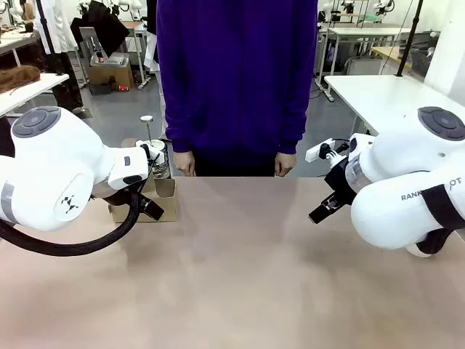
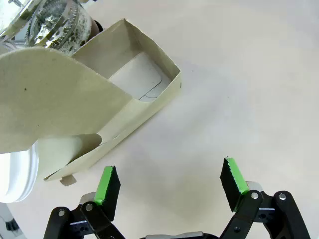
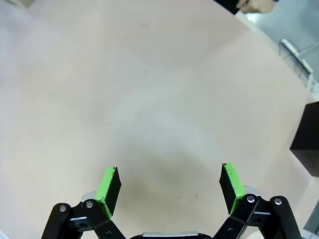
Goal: Pour a drink into a cup and package it in a carrier.
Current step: Pick up the 600 ml Paper Cup and place it in the middle top area of the table.
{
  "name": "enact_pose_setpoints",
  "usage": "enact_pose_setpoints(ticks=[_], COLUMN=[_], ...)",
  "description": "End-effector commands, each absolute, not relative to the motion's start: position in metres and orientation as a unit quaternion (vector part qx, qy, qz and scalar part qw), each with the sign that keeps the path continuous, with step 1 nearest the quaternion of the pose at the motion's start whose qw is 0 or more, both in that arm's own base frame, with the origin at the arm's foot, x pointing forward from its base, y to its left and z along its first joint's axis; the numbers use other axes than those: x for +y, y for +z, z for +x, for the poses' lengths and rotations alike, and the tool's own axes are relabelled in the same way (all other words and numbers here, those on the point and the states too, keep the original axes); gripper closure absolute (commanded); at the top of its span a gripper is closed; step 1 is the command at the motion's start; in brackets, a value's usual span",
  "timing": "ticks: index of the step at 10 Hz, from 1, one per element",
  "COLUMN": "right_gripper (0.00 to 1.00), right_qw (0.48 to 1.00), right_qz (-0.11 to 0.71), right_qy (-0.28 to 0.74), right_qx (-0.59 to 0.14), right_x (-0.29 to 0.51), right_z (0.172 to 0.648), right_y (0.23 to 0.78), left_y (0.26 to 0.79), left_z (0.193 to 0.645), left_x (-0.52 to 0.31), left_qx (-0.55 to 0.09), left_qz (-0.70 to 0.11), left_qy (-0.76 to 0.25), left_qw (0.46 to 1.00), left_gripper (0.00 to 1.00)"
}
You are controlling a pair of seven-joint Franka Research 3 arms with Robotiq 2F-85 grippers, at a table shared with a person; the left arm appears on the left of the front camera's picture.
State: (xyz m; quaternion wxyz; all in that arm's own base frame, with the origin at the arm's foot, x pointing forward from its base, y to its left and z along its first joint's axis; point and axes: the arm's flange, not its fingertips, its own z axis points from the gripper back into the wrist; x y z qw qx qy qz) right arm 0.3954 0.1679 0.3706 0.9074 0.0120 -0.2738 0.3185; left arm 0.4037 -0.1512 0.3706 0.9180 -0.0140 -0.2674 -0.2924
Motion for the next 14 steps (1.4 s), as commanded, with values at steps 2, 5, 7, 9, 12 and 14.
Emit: enact_pose_setpoints(ticks=[2, 5, 7, 9, 12, 14], right_gripper=[0.00, 0.00, 0.00, 0.00, 0.00, 0.00], right_qw=[0.907, 0.907, 0.907, 0.907, 0.909, 0.909], right_qz=[0.012, 0.012, 0.012, 0.012, 0.020, 0.026], right_qy=[0.319, 0.319, 0.319, 0.319, 0.315, 0.316], right_qx=[-0.274, -0.274, -0.274, -0.274, -0.273, -0.270], right_x=[0.168, 0.168, 0.168, 0.168, 0.166, 0.147], right_z=[0.395, 0.395, 0.395, 0.395, 0.411, 0.436], right_y=[0.371, 0.371, 0.371, 0.371, 0.395, 0.441], left_y=[0.371, 0.371, 0.371, 0.371, 0.371, 0.371], left_z=[0.404, 0.404, 0.404, 0.404, 0.404, 0.404], left_x=[-0.151, -0.151, -0.151, -0.151, -0.151, -0.151], left_qx=[-0.267, -0.267, -0.267, -0.267, -0.267, -0.267], left_qz=[-0.014, -0.014, -0.014, -0.014, -0.014, -0.014], left_qy=[-0.292, -0.292, -0.292, -0.292, -0.292, -0.292], left_qw=[0.918, 0.918, 0.918, 0.918, 0.918, 0.918], left_gripper=[0.00, 0.00, 0.00, 0.00, 0.00, 0.00])
